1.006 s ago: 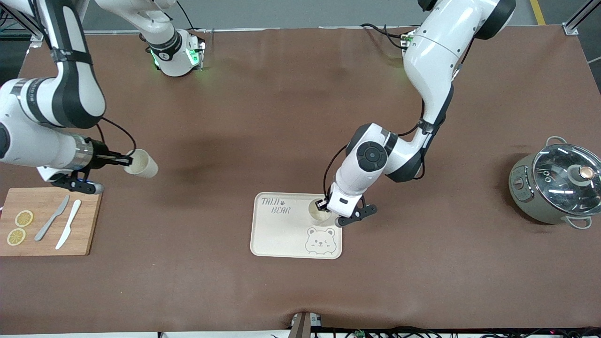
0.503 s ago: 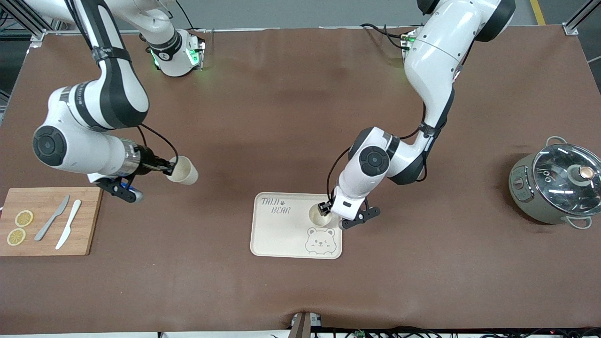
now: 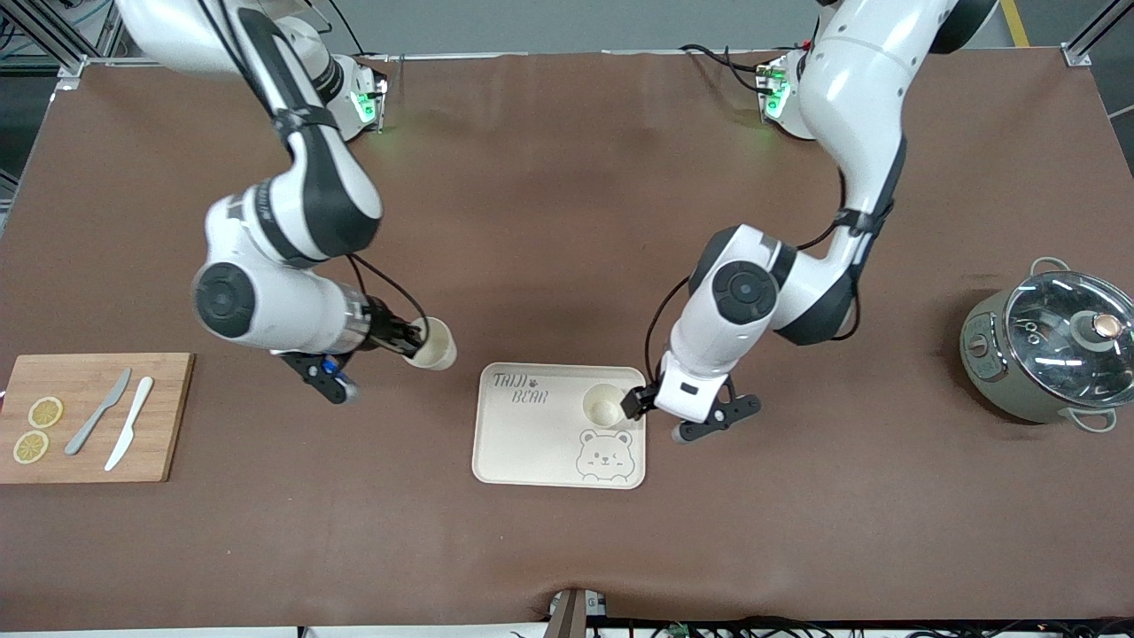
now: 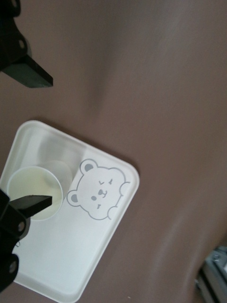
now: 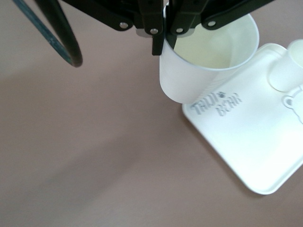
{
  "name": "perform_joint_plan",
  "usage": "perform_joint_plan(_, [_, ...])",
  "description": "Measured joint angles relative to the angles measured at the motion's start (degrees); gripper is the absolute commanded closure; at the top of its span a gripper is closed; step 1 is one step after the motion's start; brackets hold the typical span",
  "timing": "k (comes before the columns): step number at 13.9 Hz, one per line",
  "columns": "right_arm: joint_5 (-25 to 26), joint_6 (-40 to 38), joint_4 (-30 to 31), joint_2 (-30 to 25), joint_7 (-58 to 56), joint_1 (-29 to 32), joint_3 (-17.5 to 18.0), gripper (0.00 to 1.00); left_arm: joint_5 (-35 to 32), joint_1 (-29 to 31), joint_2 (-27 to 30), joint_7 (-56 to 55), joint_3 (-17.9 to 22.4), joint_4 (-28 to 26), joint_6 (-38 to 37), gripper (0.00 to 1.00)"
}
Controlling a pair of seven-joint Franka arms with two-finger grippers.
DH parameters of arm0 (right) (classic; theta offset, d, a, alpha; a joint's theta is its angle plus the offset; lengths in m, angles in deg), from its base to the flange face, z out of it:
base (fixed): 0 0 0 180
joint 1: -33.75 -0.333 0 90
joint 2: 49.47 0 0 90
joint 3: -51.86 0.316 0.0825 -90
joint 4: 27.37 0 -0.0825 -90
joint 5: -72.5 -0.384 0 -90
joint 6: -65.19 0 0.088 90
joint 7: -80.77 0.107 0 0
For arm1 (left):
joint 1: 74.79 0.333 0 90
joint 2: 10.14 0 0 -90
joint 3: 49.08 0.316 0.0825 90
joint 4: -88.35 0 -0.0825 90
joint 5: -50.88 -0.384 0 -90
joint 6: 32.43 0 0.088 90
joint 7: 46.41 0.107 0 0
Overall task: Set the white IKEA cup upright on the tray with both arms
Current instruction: 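Open the left gripper and withdraw while the right gripper carries its cup, then lower the cup onto the tray and open the right gripper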
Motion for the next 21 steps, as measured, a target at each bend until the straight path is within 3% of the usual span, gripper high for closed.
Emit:
perform_joint_plan(4, [-0.01, 8.78, -3.04, 6.53, 5.82, -4.4, -0.02, 1.0, -0.19, 4.84, 8.38, 8.47, 0.19, 0.09, -10.96, 0.0])
perform_joint_plan(8, [-0.01, 17.24, -3.34, 11.15, 8.79, -7.08, -0.03, 1.0, -0.26, 9.16, 13.64, 12.28, 0.3, 0.0, -15.01, 0.0])
perform_joint_plan(15, [-0.01, 18.15, -3.58, 15.05, 9.0, -6.8, -0.79, 1.0, -0.35, 16.59, 21.23, 21.79, 0.41, 0.01, -23.72, 0.0])
perform_joint_plan(16, [-0.01, 18.31, -3.63, 15.46, 9.0, -6.81, -0.79, 0.9, -0.37, 17.54, 22.59, 24.23, 0.41, 0.02, -25.76, 0.0])
perform_joint_plan(17, [-0.04, 18.32, -3.81, 15.54, 9.0, -6.79, -0.79, 0.33, -0.38, 18.52, 24.02, 26.59, 0.42, 0.03, -28.03, 0.0])
perform_joint_plan(18, [-0.04, 18.32, -3.98, 15.56, 9.0, -6.79, -0.79, 0.0, -0.38, 19.4, 25.47, 28.7, 0.43, 0.03, -30.38, 0.0])
perform_joint_plan(21, [-0.03, 18.31, -4.22, 15.62, 8.91, -6.74, -0.88, 0.0, -0.38, 21.07, 29.79, 32.01, 0.44, 0.01, -37.81, 0.0])
